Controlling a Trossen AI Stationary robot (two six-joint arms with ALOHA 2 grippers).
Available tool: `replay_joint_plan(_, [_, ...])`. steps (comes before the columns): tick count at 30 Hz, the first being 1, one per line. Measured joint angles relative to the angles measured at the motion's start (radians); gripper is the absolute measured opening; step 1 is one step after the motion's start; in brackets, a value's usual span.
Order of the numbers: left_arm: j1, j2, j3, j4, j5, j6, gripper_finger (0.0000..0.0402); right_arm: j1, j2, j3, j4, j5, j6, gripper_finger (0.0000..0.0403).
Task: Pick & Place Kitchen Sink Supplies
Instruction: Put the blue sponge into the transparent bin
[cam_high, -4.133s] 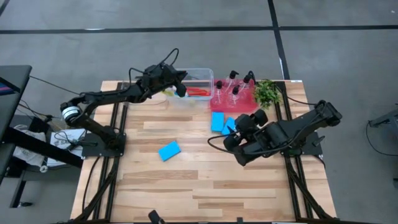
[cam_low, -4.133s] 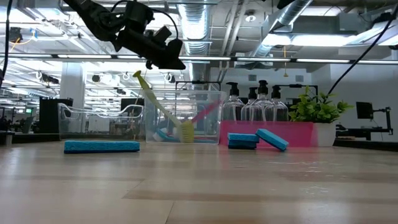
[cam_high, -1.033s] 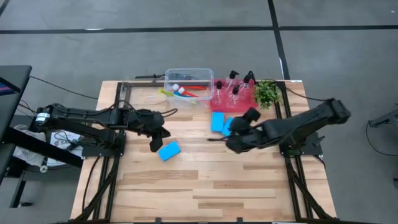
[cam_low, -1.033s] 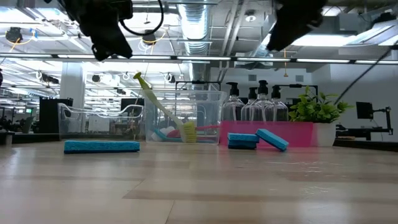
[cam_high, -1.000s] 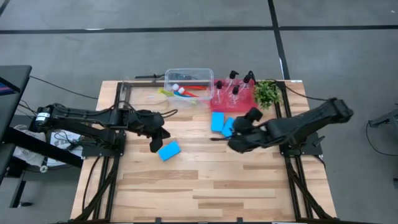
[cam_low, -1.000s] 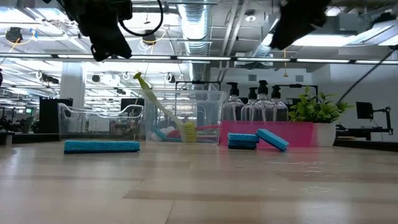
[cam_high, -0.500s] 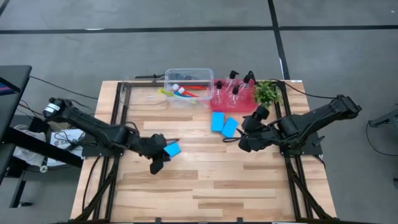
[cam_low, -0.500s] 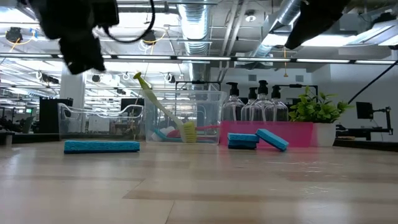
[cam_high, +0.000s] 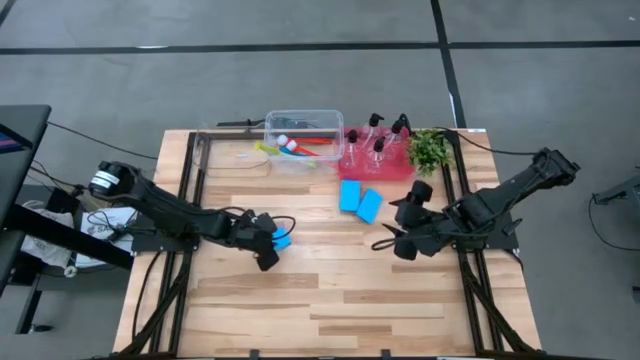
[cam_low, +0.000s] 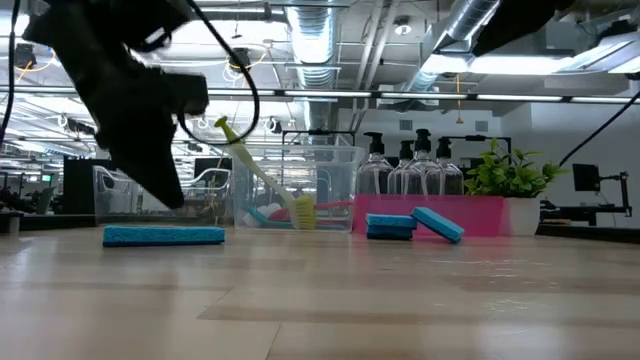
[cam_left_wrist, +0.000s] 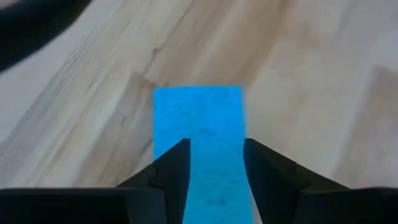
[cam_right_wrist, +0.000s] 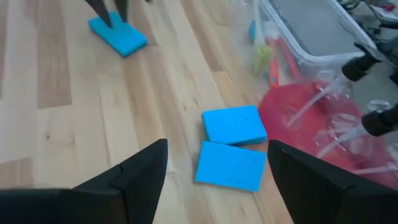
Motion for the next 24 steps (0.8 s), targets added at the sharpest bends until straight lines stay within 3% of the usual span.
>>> replay_joint_plan(7, [0.043,0.068,0.000,-0.008,0.004,-0.001,0.0150,0.026,-0.002,0.000,0.005,0.001,0.043,0.0270])
replay_joint_plan(17, [0.059,-0.012,0.002,-0.079,-0.007,0.017,0.0150,0.038,-0.002,0.000,0.005,0.000,0.064,0.0270])
replay_joint_plan(24, [0.089,-0.002,-0.022,-0.095,0.044,-0.014,0.0150,0.038,-0.002,0.000,0.011,0.000,0.064,0.0270])
